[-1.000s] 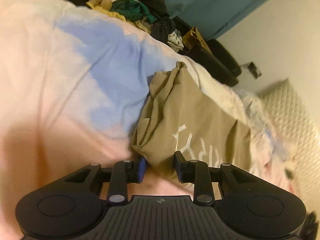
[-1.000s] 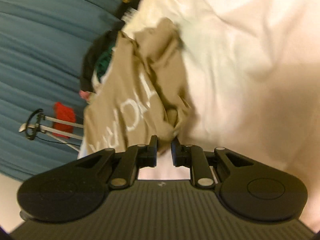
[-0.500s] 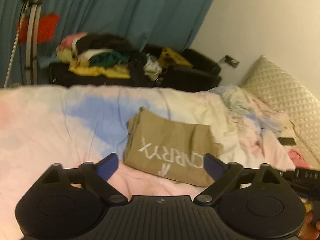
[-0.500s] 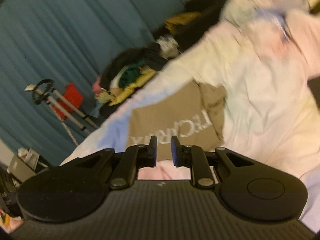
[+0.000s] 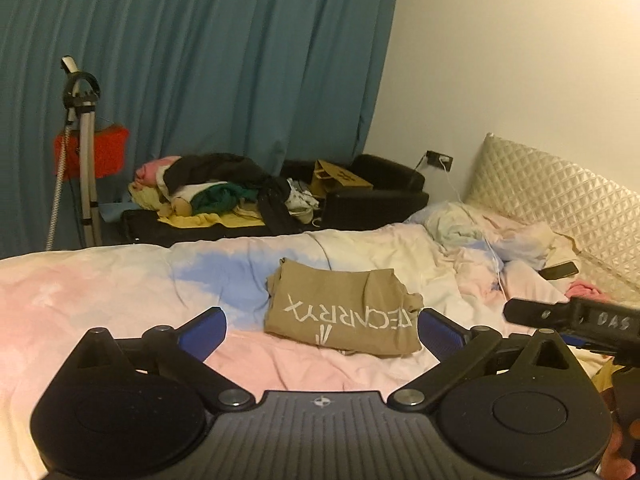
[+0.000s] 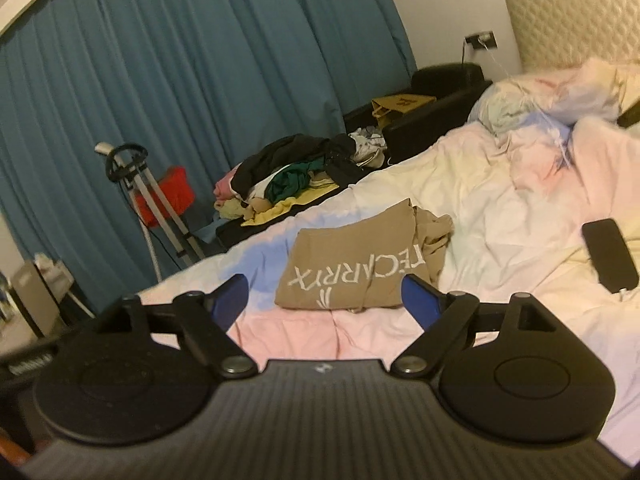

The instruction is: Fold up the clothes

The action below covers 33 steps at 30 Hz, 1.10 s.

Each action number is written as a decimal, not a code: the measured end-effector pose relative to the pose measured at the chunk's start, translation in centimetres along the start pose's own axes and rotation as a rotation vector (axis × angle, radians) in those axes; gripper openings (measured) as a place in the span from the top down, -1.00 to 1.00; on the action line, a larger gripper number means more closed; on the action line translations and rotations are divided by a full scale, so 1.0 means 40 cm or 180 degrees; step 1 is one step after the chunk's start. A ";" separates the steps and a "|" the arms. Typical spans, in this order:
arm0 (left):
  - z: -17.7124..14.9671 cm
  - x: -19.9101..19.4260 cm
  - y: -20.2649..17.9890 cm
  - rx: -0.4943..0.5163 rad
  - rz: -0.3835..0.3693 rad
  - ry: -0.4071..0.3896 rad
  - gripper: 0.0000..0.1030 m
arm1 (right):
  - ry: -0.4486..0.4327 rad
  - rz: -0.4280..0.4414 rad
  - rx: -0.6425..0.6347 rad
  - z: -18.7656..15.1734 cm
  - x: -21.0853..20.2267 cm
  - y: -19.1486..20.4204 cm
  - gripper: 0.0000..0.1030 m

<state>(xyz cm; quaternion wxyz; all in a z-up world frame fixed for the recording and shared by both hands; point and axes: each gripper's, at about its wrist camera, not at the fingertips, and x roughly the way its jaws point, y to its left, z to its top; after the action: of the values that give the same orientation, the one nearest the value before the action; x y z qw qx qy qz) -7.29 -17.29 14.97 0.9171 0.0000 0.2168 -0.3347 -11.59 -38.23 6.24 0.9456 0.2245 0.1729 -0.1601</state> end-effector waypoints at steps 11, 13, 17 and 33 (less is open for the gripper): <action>-0.127 -0.090 0.022 0.0065 0.0234 -0.0177 -0.99 | -0.0222 -0.0070 -0.0432 -0.121 -0.013 0.059 -0.66; -0.134 -0.092 0.023 0.0109 0.0262 -0.0196 -0.99 | -0.0214 -0.0114 -0.0493 -0.138 -0.003 0.062 -0.66; -0.141 -0.093 0.026 0.0152 0.0286 -0.0259 -0.99 | -0.0179 -0.0164 -0.0518 -0.166 0.010 0.061 -0.65; -0.169 -0.076 0.046 0.0154 0.0378 -0.0191 -0.99 | -0.0367 -0.0274 -0.0631 -0.192 -0.012 0.065 -0.65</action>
<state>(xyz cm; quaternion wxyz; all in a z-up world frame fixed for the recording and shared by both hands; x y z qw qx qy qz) -10.92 -13.02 9.81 0.9411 0.0250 0.1806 -0.2847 -12.98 -32.22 0.96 0.9637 0.1128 0.1427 -0.1953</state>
